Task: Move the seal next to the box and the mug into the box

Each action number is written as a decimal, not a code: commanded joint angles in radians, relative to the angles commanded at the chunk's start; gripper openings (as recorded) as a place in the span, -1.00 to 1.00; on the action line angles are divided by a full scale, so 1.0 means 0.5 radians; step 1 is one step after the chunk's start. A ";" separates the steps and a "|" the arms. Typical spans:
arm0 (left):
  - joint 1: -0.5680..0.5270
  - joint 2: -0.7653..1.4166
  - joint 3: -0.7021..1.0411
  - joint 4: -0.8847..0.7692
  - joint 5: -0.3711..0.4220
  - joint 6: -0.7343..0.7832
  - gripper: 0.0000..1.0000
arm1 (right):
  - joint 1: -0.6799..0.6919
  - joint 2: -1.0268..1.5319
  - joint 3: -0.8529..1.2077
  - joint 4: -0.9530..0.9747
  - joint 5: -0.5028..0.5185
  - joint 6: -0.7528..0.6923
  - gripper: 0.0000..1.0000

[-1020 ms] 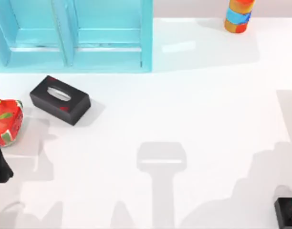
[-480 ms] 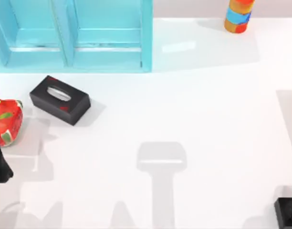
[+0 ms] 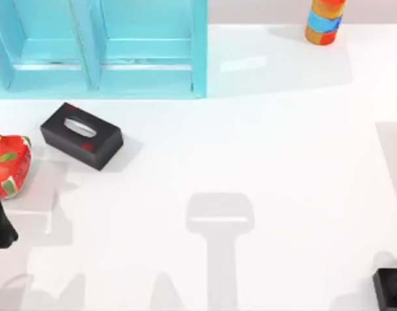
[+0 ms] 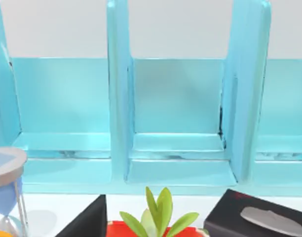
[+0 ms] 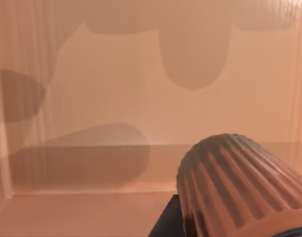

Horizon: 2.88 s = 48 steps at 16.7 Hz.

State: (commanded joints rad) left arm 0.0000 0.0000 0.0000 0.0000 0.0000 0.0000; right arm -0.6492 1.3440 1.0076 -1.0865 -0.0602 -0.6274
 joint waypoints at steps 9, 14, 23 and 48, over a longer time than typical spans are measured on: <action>0.000 0.000 0.000 0.000 0.000 0.000 1.00 | -0.029 -0.077 -0.189 0.242 -0.029 0.005 -1.00; 0.000 0.000 0.000 0.000 0.000 0.000 1.00 | 0.015 -0.009 -0.226 0.362 -0.001 0.014 -1.00; 0.000 0.000 0.000 0.000 0.000 0.000 1.00 | 0.074 0.224 -0.282 0.487 0.054 0.036 -1.00; 0.000 0.000 0.000 0.000 0.000 0.000 1.00 | 0.079 0.244 -0.288 0.499 0.056 0.042 1.00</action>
State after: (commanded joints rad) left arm 0.0000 0.0000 0.0000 0.0000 0.0000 0.0000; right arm -0.6095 1.4658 0.8637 -0.8371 -0.0325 -0.6066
